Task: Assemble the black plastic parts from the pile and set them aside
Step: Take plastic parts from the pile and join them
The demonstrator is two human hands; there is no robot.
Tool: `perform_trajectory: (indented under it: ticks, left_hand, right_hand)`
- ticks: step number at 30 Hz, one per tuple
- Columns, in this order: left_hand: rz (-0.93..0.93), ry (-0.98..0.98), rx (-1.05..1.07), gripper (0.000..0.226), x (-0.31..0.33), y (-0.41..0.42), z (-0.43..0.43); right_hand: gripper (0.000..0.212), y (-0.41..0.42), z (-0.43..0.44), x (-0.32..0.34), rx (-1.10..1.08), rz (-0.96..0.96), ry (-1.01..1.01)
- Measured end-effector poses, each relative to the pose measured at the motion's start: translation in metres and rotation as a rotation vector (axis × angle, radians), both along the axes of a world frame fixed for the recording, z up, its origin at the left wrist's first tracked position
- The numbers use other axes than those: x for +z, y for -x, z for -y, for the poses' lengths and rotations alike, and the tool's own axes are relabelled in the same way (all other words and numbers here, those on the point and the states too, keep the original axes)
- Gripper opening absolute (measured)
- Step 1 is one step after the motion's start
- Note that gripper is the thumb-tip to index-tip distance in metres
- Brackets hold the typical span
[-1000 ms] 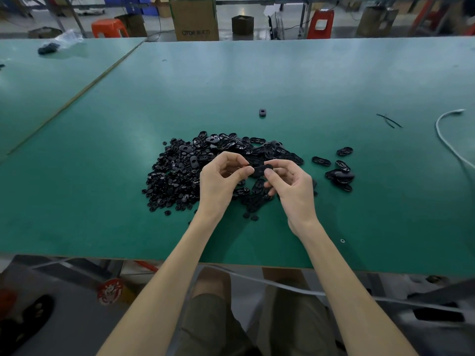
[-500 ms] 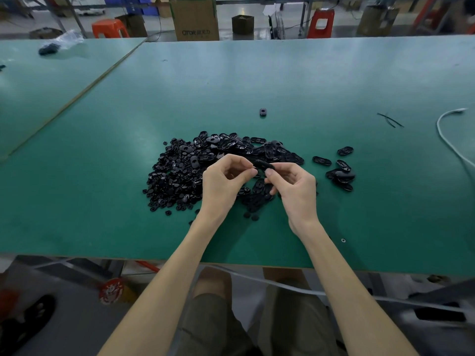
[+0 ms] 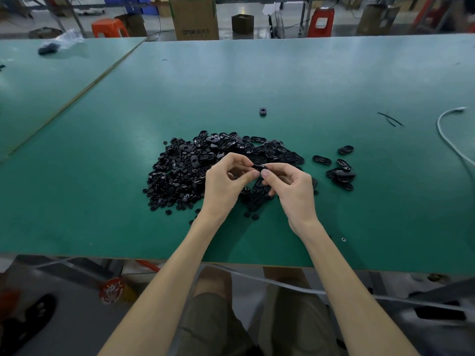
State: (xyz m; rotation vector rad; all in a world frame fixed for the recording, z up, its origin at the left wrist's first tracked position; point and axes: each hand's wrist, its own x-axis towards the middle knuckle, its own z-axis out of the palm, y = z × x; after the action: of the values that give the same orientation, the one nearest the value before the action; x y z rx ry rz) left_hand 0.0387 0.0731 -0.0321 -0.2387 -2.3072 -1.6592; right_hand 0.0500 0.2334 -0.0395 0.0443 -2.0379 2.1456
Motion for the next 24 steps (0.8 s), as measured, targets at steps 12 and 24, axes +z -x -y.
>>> perform_trajectory:
  ticks: [12, 24]
  left_hand:
    - [0.005, 0.057, 0.028, 0.021, -0.0005, -0.0005, -0.0013]
    - [-0.020, 0.087, 0.062, 0.021, 0.0009, -0.0029, -0.0014]
  right_hand:
    - [0.012, 0.0008, -0.0003, -0.0015, 0.008, -0.009, -0.041]
    - [0.015, -0.0007, -0.0008, -0.0001, 0.031, -0.010, -0.062]
